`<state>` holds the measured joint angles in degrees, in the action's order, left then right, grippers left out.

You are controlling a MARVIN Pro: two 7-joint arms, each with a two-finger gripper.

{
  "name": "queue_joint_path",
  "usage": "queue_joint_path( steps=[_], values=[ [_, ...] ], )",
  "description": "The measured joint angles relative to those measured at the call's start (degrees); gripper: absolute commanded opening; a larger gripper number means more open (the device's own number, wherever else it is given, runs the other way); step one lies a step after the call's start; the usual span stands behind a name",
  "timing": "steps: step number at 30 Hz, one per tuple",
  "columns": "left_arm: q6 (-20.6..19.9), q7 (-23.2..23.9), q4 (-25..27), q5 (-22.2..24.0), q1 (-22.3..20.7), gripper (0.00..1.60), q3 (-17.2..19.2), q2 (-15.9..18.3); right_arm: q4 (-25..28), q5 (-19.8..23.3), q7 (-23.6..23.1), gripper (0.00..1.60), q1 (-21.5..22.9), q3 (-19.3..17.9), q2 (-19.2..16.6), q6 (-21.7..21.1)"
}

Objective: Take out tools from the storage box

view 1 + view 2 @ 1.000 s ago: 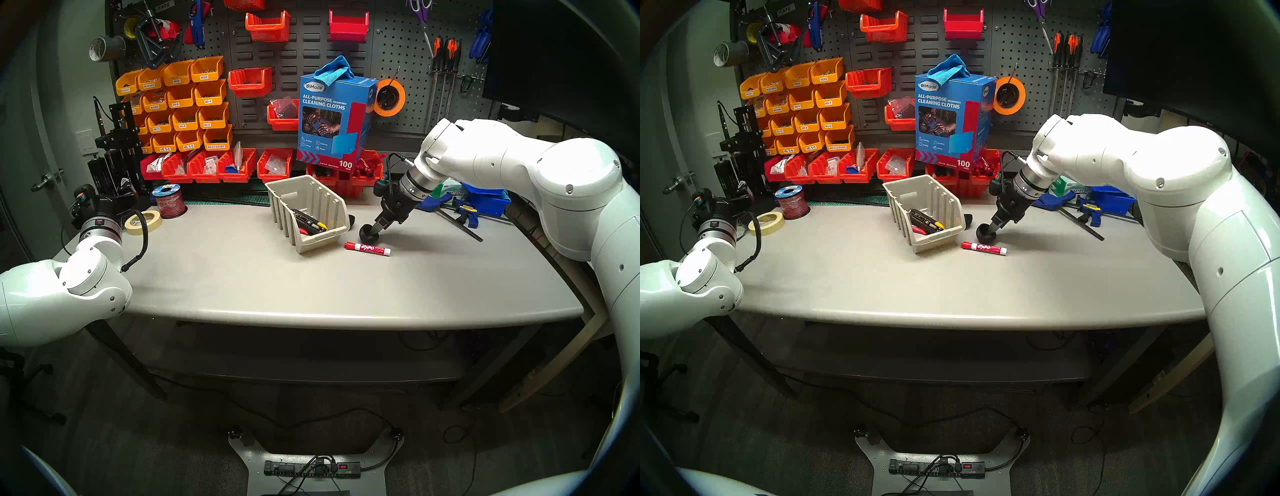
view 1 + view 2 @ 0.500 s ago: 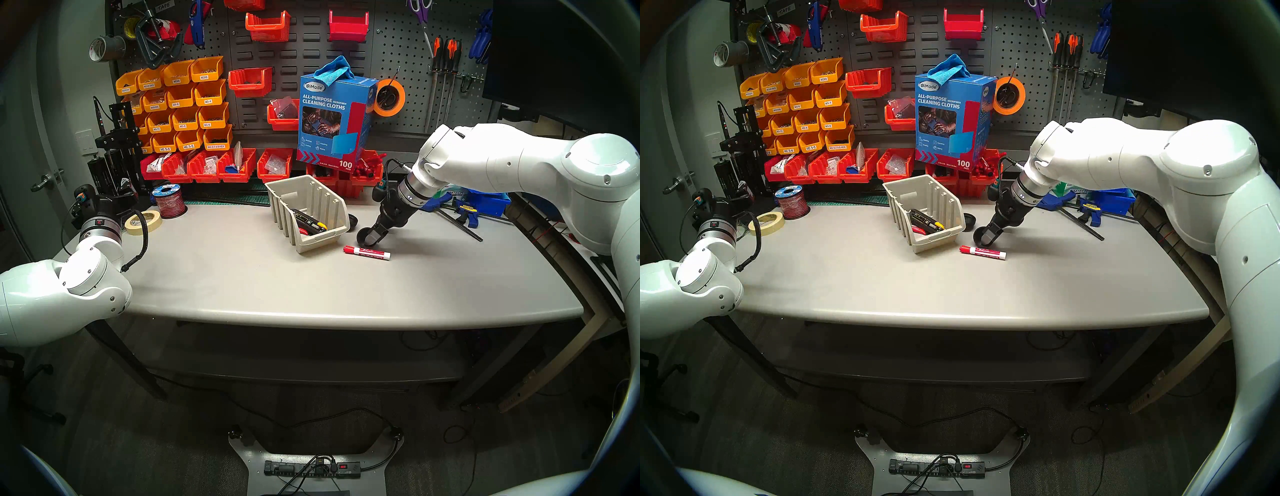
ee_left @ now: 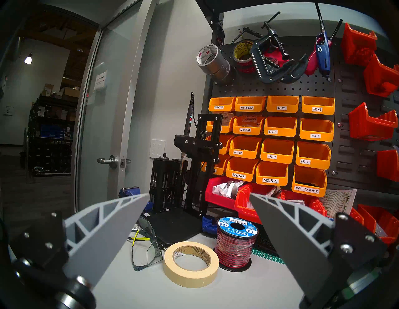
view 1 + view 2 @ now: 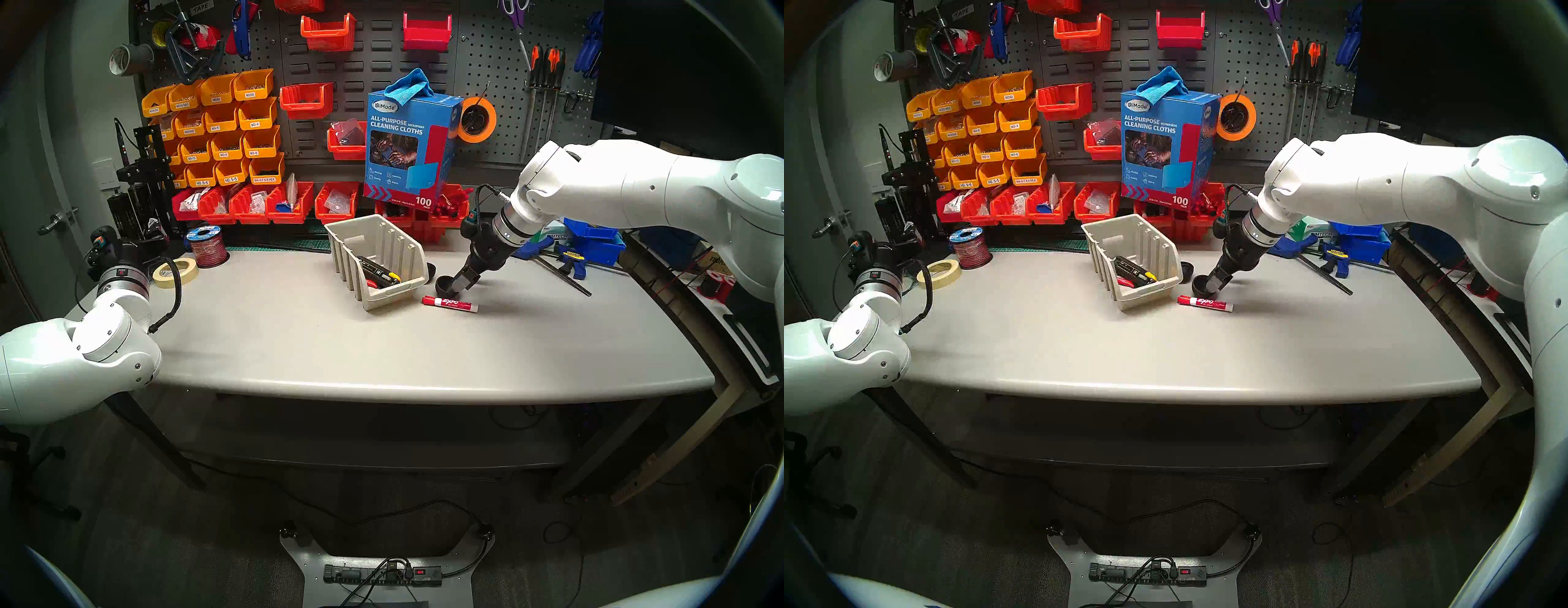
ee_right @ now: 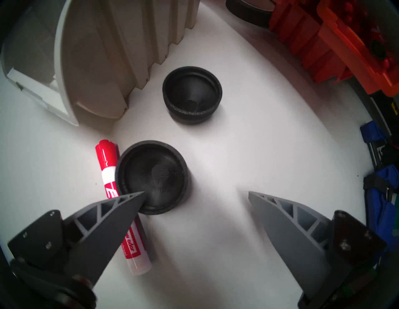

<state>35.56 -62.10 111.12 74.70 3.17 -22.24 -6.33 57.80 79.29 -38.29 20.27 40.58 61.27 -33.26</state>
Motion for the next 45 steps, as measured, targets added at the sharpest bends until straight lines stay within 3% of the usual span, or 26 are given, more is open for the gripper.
queue_joint_path(
  steps=[8,18,31,37,45],
  values=[
    [0.0,0.0,0.0,0.0,0.0,1.60,0.0,0.0,3.9,-0.5,2.7,1.60,3.1,-0.9,-1.3,-0.7],
    [0.0,0.0,0.0,0.0,0.0,1.60,0.0,0.0,10.6,1.6,10.1,1.60,4.6,-4.0,-3.5,0.7],
    [0.0,0.0,0.0,0.0,0.0,1.60,0.0,0.0,15.0,6.7,20.0,1.60,0.4,-6.4,-6.8,7.4],
    [0.0,0.0,0.0,0.0,0.0,1.60,0.0,0.0,15.3,8.2,21.8,1.60,-2.1,-6.5,-7.4,9.9],
    [0.0,0.0,0.0,0.0,0.0,1.60,0.0,0.0,16.3,8.7,22.9,1.60,-2.3,-6.4,-8.1,10.2]
  ],
)
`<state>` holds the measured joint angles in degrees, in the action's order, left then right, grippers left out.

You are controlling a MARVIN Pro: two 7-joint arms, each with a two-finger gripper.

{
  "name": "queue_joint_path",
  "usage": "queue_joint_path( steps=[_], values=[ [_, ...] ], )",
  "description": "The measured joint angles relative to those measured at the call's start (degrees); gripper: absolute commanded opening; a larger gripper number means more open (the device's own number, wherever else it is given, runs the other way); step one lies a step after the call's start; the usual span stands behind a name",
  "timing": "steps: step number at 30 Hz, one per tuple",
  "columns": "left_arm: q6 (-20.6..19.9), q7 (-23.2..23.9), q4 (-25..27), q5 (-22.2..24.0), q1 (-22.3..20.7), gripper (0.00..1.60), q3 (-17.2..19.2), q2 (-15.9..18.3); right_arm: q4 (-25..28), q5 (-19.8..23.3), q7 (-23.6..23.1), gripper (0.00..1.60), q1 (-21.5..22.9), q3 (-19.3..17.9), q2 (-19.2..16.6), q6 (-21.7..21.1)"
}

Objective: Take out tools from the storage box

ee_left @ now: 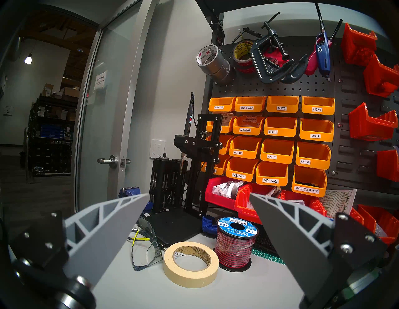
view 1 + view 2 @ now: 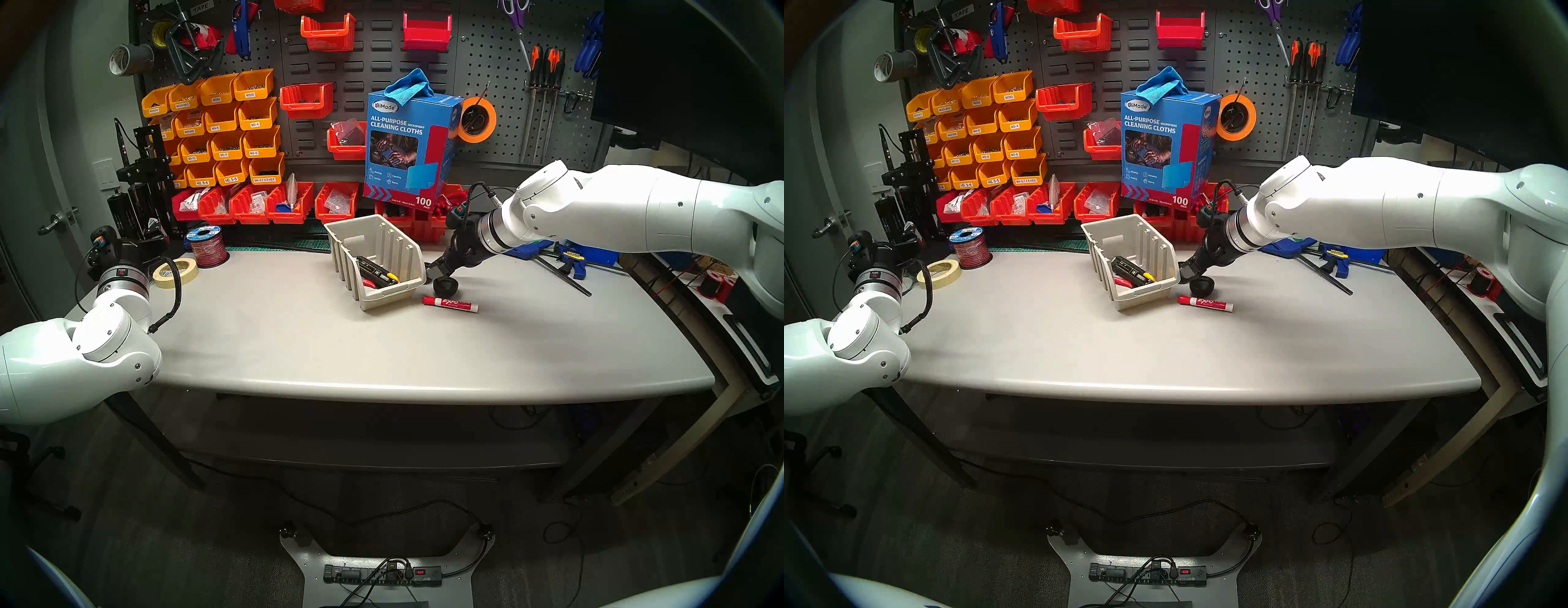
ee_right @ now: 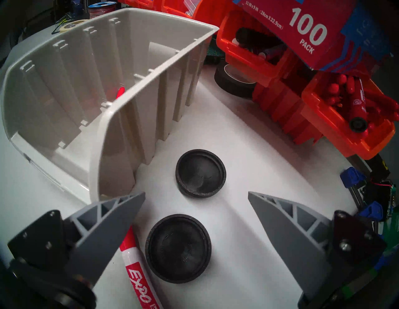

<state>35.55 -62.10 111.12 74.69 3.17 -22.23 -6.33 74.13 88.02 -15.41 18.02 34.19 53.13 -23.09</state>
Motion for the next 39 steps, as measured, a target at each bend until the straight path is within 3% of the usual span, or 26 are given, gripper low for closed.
queue_joint_path(
  steps=[16,39],
  values=[
    [0.0,0.0,0.0,0.0,0.0,1.60,0.0,0.0,0.7,-0.6,0.4,1.60,2.4,-0.3,0.2,-2.2],
    [0.0,0.0,0.0,0.0,0.0,1.60,0.0,0.0,-5.4,2.0,-5.6,1.60,-2.0,-3.2,7.3,1.7]
  ],
)
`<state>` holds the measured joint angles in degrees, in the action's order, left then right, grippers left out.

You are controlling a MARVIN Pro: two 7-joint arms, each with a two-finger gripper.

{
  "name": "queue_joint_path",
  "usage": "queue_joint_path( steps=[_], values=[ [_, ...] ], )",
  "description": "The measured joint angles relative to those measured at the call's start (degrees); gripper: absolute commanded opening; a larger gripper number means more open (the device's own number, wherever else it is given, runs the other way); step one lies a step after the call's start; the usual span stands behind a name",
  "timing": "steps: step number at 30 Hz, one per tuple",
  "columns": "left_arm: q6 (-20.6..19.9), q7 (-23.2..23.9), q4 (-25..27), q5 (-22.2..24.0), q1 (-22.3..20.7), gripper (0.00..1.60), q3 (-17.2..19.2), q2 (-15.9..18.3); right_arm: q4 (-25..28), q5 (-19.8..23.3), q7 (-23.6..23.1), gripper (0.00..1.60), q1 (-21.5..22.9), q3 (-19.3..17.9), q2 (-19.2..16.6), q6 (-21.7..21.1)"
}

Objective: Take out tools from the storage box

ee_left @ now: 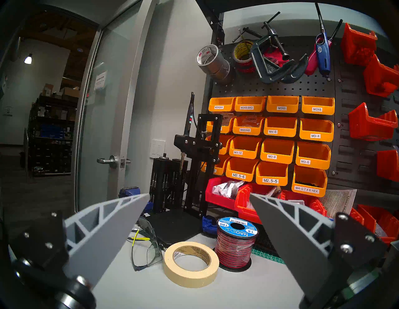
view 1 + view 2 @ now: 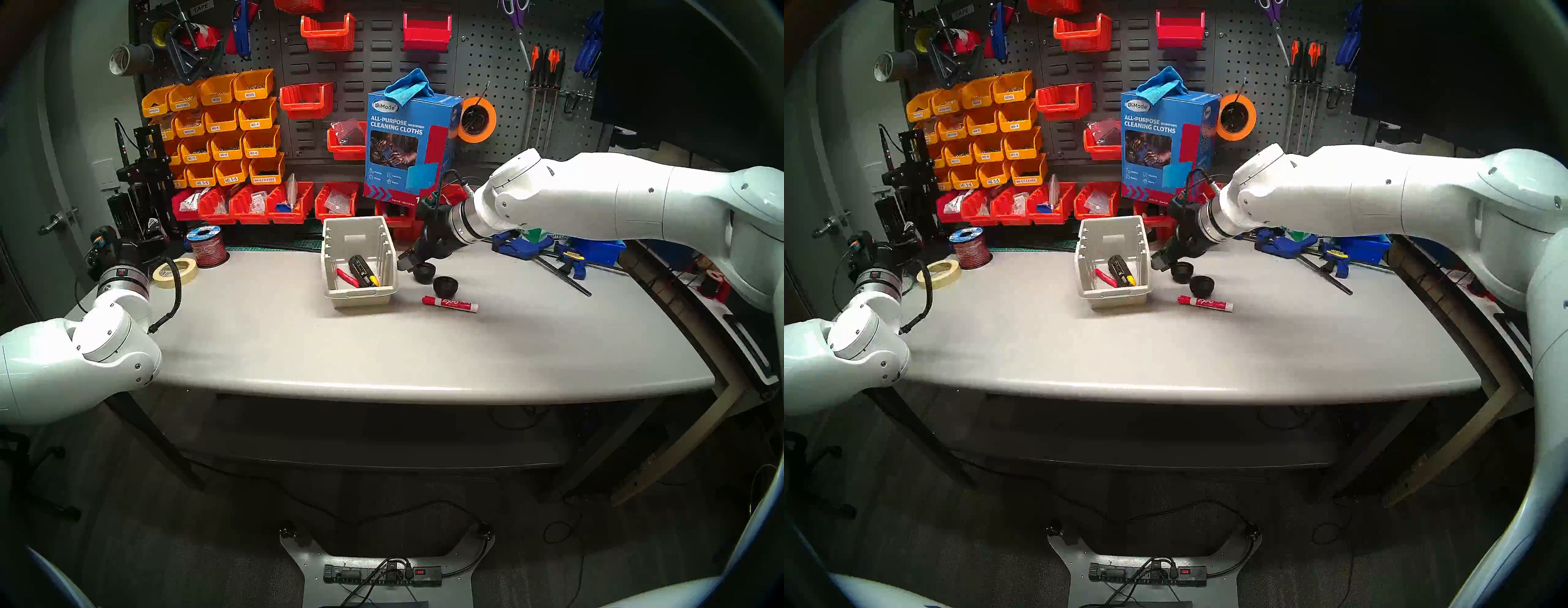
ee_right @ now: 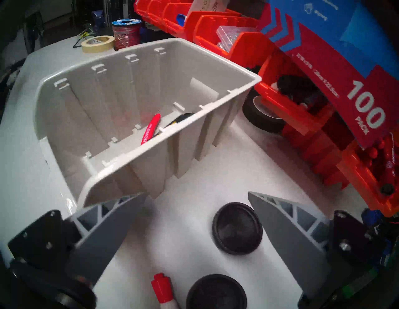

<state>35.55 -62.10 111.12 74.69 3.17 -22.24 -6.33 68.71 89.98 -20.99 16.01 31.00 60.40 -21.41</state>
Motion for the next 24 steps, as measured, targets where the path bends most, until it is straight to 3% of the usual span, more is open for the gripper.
queue_joint_path(
  steps=[14,24],
  values=[
    [0.0,0.0,0.0,0.0,0.0,1.60,0.0,0.0,-0.4,1.5,-1.6,1.60,-0.9,-0.7,2.1,1.4],
    [0.0,0.0,0.0,0.0,0.0,1.60,0.0,0.0,2.0,2.2,-0.3,1.60,-2.9,-1.1,1.0,6.2]
  ],
)
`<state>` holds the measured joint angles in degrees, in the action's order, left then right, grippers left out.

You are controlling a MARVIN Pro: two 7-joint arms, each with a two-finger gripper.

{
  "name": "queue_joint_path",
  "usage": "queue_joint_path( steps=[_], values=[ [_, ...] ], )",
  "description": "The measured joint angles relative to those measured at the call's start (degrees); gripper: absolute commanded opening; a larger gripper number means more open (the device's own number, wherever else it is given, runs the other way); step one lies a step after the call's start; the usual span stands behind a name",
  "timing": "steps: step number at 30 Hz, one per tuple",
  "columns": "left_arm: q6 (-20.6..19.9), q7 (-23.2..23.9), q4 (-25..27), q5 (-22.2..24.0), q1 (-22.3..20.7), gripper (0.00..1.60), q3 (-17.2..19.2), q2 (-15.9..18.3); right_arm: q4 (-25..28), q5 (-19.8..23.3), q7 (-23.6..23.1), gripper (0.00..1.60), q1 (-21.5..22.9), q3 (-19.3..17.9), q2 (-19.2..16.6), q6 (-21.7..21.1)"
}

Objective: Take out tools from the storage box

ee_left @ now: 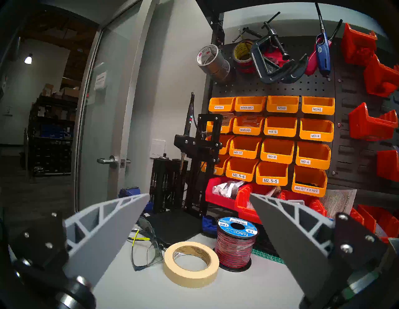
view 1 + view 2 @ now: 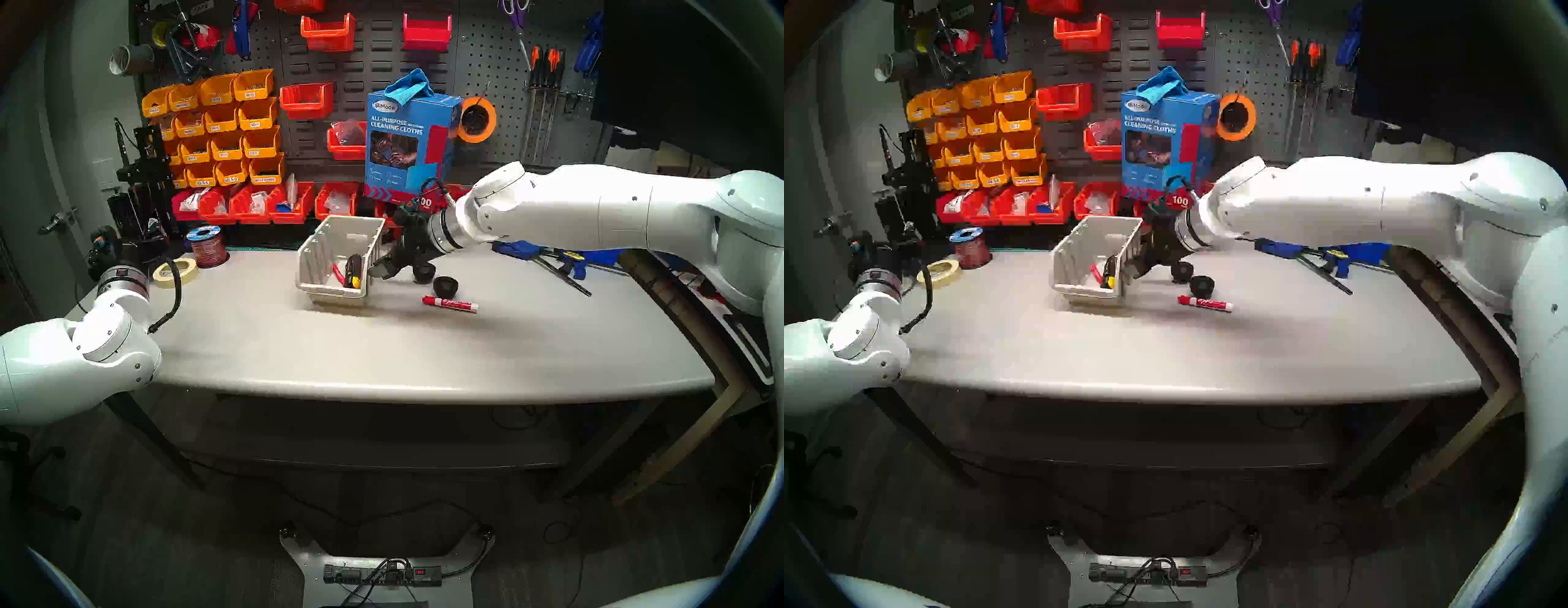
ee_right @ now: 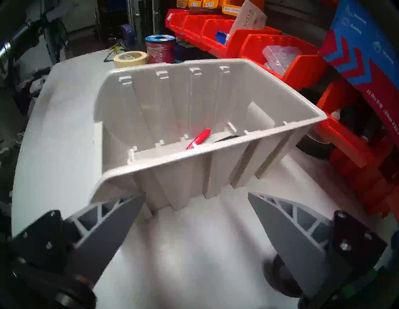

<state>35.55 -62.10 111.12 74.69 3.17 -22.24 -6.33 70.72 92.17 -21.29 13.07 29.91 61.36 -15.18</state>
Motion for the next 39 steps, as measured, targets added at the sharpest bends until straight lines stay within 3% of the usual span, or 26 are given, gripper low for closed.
queue_joint_path(
  steps=[11,28,39],
  values=[
    [0.0,0.0,0.0,0.0,0.0,1.60,0.0,0.0,5.6,-1.8,4.9,1.60,0.5,3.3,-4.7,2.0],
    [0.0,0.0,0.0,0.0,0.0,1.60,0.0,0.0,12.0,-3.8,13.8,1.60,7.9,11.1,-15.4,6.0],
    [0.0,0.0,0.0,0.0,0.0,1.60,0.0,0.0,17.7,-3.7,21.5,1.60,12.0,17.0,-21.7,12.1]
  ],
)
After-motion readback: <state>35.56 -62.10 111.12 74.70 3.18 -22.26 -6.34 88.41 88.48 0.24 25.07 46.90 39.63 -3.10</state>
